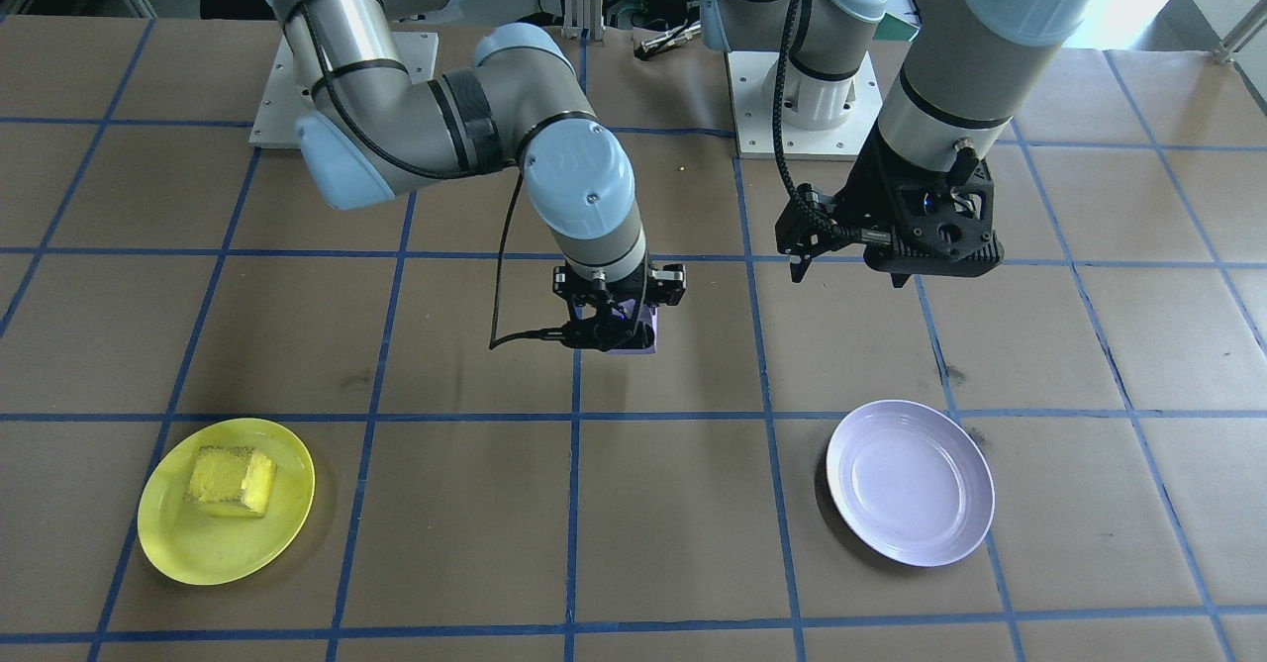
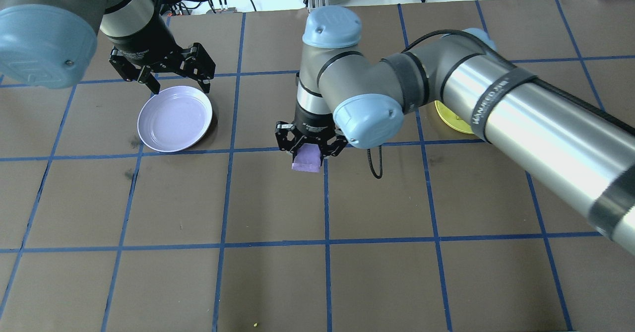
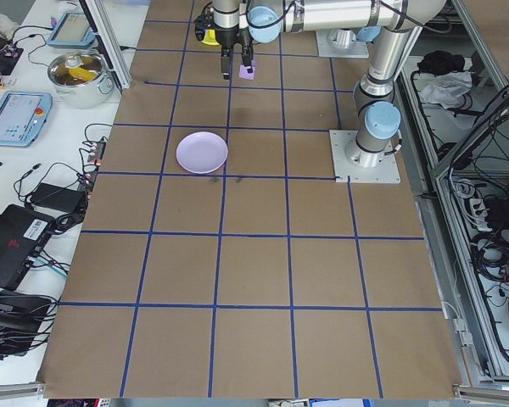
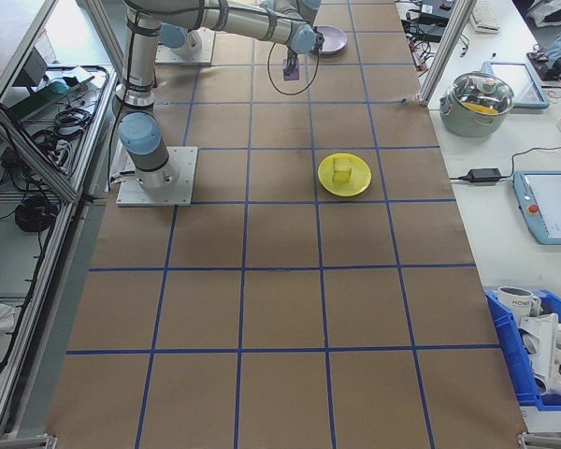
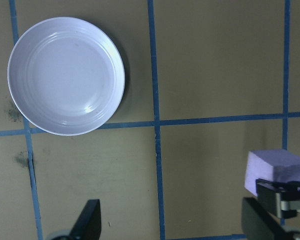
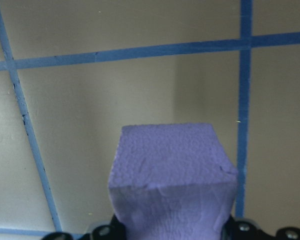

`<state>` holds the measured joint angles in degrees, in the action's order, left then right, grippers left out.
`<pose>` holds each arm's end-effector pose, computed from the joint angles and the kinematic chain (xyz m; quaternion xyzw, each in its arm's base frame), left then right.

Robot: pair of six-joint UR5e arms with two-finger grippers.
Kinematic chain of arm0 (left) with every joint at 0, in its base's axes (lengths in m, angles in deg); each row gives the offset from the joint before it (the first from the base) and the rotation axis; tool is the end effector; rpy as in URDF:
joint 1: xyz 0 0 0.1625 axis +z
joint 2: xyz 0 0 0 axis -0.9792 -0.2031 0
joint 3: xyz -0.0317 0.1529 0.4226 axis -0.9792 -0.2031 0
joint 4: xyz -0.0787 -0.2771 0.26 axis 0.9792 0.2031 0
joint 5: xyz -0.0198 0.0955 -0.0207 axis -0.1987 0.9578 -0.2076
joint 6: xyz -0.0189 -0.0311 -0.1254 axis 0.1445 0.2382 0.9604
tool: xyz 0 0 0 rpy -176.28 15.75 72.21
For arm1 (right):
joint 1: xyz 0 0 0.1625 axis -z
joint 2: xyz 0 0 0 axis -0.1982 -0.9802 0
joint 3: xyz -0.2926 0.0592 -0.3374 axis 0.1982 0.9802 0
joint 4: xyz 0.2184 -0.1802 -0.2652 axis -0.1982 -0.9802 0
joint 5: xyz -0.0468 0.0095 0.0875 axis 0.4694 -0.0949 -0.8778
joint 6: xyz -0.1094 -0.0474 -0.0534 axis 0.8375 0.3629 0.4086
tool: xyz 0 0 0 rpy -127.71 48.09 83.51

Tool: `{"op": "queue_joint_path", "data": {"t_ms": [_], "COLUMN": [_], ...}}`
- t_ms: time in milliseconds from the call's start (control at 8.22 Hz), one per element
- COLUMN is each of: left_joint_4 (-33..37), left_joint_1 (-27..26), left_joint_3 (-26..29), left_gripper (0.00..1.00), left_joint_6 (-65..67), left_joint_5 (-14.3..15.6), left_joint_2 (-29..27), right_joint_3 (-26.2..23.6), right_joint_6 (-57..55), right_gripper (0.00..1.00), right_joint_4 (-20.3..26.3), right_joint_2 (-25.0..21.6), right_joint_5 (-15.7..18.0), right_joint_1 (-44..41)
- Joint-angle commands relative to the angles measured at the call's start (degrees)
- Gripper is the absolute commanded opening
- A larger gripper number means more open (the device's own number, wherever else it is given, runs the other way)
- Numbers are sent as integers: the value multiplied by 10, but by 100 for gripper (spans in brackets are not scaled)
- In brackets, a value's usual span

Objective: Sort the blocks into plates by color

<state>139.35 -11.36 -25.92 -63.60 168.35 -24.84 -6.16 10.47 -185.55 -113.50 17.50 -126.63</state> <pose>-0.1317 -0.5035 0.4511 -0.0186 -0.9997 0.0165 0.0058 0.4064 -0.4768 0.2753 0.0326 0.9909 0.0988 0.0860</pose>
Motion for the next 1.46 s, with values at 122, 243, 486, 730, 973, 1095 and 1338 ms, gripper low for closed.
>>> {"op": "queue_joint_path", "data": {"t_ms": [122, 243, 486, 730, 973, 1095, 1338], "left_joint_4": [-2, -2, -3, -11, -11, -14, -38], "left_joint_1": [0, 0, 0, 0, 0, -3, -8], "left_joint_3": [0, 1, 1, 1, 0, 1, 1], "left_gripper": [100, 100, 100, 100, 100, 100, 100], "left_joint_6": [-2, -3, -3, 4, 5, 8, 45], "left_joint_5": [0, 0, 0, 0, -1, -1, -11], "left_joint_2": [0, 0, -1, -4, -4, -15, -44], "right_joint_3": [21, 14, 12, 11, 11, 12, 12], "right_joint_6": [-20, -19, -14, -5, 38, 46, 97], "right_gripper": [25, 77, 100, 100, 100, 100, 100], "right_joint_4": [-65, -66, -62, -47, 30, 57, 84], "right_joint_2": [79, 77, 67, 43, -9, -34, -81], "right_joint_5": [13, 14, 68, 73, 68, 66, 73], "right_joint_1": [-39, -39, -38, -15, 60, 96, 167]}}
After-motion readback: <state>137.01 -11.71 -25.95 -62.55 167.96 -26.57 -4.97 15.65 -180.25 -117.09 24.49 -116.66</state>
